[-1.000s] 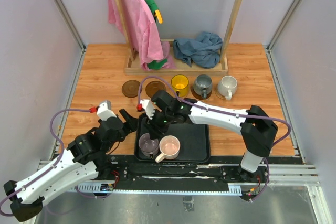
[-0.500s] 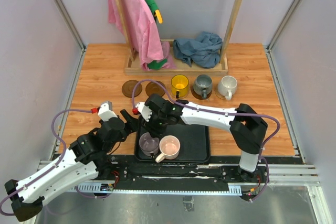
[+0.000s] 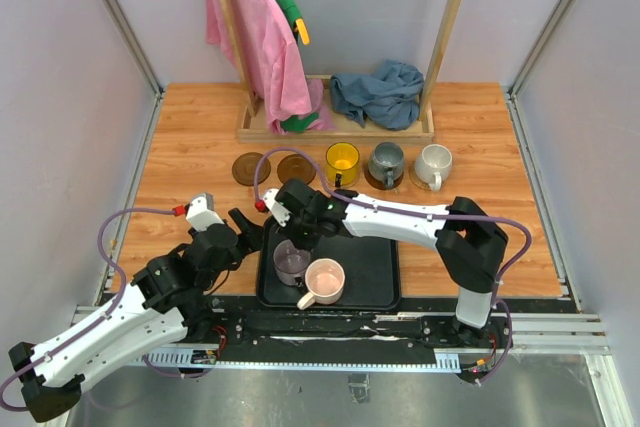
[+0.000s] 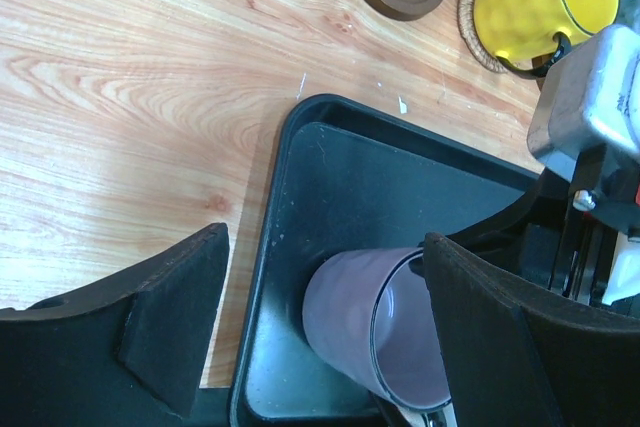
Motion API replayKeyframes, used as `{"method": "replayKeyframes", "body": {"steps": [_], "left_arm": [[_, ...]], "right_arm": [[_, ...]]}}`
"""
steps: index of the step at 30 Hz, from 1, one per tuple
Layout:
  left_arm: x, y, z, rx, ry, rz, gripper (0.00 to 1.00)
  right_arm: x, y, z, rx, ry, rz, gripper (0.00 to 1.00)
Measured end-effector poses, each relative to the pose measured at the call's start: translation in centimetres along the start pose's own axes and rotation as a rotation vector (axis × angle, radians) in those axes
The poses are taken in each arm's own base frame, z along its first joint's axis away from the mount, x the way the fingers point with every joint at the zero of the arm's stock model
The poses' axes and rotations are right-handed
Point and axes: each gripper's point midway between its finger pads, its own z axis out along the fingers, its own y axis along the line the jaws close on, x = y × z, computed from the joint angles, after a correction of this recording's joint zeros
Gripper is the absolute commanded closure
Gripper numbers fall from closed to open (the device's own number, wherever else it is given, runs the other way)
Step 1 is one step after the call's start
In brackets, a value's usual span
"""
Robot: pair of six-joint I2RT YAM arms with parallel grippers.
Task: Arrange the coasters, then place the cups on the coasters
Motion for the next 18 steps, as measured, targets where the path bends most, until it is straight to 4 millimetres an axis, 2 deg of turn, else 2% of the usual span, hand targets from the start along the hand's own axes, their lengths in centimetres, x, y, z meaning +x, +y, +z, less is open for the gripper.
{"method": "replayKeyframes", "body": {"steps": [10, 18], "left_arm": [[0.4, -0.4, 0.7, 0.007, 0.001, 0.04, 0.18], [1.1, -1.1, 1.4, 0.051, 0.01, 0.084, 0.18]], "right_arm": [[0.7, -2.4, -1.5, 0.212, 0.007, 0.039, 0.99], [1.1, -5.1, -2.8, 0.402, -0.015, 0.142, 0.99]]}}
